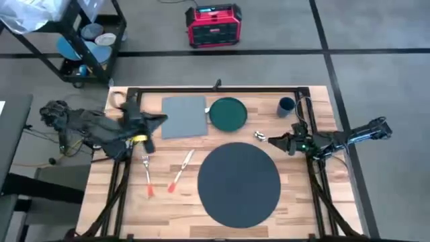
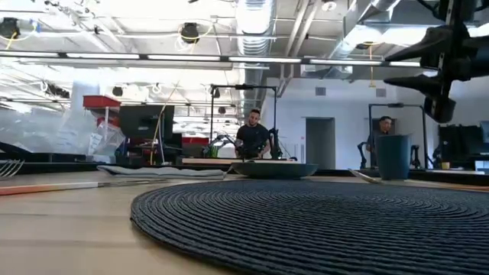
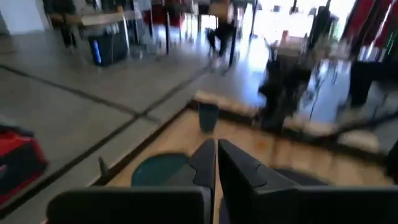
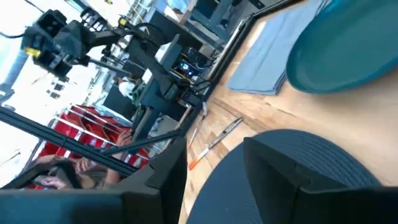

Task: Set table place
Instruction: Put the orange table knife on the blue placemat

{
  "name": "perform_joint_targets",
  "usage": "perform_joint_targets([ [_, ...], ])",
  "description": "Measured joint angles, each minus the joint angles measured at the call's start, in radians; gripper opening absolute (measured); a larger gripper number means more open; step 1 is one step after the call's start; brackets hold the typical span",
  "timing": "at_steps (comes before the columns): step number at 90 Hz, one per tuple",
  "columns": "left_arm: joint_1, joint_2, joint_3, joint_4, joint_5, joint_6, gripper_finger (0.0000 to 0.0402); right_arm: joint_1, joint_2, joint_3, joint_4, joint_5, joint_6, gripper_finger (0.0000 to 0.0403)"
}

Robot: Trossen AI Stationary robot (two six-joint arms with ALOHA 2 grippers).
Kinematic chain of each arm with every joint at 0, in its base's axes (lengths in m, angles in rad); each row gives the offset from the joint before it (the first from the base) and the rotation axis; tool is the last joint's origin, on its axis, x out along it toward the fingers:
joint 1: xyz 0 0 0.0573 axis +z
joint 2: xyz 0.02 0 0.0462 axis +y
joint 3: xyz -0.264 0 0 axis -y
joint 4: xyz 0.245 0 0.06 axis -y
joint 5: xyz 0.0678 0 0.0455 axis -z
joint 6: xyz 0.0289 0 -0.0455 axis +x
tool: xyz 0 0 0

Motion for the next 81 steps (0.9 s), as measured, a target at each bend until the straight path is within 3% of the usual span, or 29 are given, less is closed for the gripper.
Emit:
perform_joint_targets([
  [10,0.125,0.174,0.088,-0.079,0.207,0.034,0.0,0.0,0.0,0.0,-0.001,0.0,0.003,0.0143],
  [26,0.287,0.416,0.161,-0.197,0.406,0.163,0.0003,0.0,0.0,0.0,0.0,0.0,0.003,0.0143],
  [41,0.403,0.586,0.163,-0.19,0.658,0.246,0.0045,0.001,0.0,0.001,-0.01,0.0,0.006,0.0143],
  [49,0.444,0.654,0.163,-0.249,0.729,0.147,0.0082,0.001,0.0,0.001,-0.026,0.0,0.024,0.0143],
  [64,0.485,0.742,0.142,-0.459,0.732,-0.141,0.0141,0.003,0.0,0.002,-0.057,-0.005,0.041,0.0143],
  [81,0.411,0.719,-0.022,-0.265,0.803,-0.4,0.0157,0.003,0.0,0.002,-0.068,-0.006,0.041,0.0143],
])
